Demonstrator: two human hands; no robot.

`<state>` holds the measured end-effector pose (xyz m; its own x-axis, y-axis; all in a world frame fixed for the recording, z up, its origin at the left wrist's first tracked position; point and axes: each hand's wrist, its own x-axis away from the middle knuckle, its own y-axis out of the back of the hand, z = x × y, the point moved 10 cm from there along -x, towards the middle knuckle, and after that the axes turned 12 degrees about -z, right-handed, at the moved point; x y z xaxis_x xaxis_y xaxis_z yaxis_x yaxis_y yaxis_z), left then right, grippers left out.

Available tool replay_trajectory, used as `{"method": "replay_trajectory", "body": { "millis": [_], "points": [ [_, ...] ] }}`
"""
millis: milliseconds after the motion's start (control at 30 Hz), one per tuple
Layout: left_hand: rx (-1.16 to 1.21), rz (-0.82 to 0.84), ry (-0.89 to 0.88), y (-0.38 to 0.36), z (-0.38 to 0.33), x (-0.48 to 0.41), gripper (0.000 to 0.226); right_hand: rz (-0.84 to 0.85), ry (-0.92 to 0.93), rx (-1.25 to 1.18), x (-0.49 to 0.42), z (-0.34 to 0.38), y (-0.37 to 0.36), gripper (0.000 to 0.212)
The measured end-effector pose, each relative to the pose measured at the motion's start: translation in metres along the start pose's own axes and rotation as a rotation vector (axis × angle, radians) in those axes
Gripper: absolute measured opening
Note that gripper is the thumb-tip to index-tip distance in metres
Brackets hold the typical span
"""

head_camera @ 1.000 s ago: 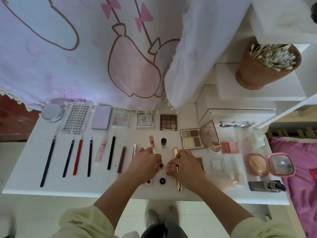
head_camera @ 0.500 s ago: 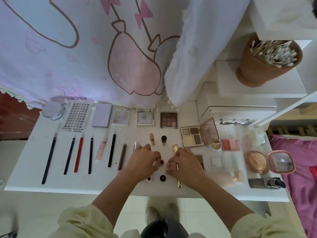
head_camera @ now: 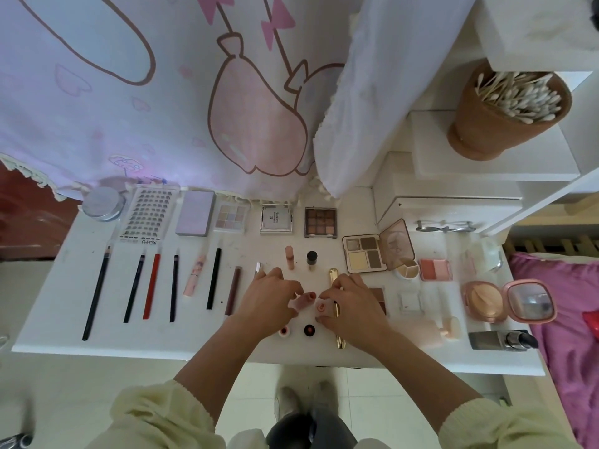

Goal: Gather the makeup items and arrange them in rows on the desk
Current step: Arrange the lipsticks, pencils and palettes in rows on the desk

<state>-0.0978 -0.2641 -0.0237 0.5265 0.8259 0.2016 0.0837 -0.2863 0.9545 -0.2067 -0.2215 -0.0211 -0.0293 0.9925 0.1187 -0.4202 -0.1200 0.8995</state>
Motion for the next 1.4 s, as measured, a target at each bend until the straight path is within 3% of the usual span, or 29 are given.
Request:
{"method": "replay_trajectory", "body": {
  "millis": [400,533,867,1133,1267,1400],
  "points": [
    [0.011,0.002,0.027,0.001,-0.007,-0.005,0.039,-0.053,-0.009,0.012,0.000,-0.004,-0.002,0.036],
    [0.027,0.009,0.098,0.007,-0.015,-0.008,0.060,-0.090,-0.019,0.015,0.003,-0.008,0.001,0.034],
    [-0.130,0.099,0.148,0.002,-0.031,-0.023,0.033,-0.144,-0.019,-0.013,0.013,-0.015,0.002,0.031],
    [0.017,0.069,0.224,0.000,-0.029,-0.029,0.022,-0.185,-0.028,-0.037,0.014,-0.019,0.002,0.029],
    [0.058,0.083,0.246,-0.004,-0.020,-0.028,0.038,-0.188,-0.034,-0.042,0.015,-0.023,0.002,0.029],
    [0.186,0.040,0.240,0.001,-0.010,-0.021,0.036,-0.178,-0.047,-0.039,0.015,-0.023,0.002,0.031]
  ]
}}
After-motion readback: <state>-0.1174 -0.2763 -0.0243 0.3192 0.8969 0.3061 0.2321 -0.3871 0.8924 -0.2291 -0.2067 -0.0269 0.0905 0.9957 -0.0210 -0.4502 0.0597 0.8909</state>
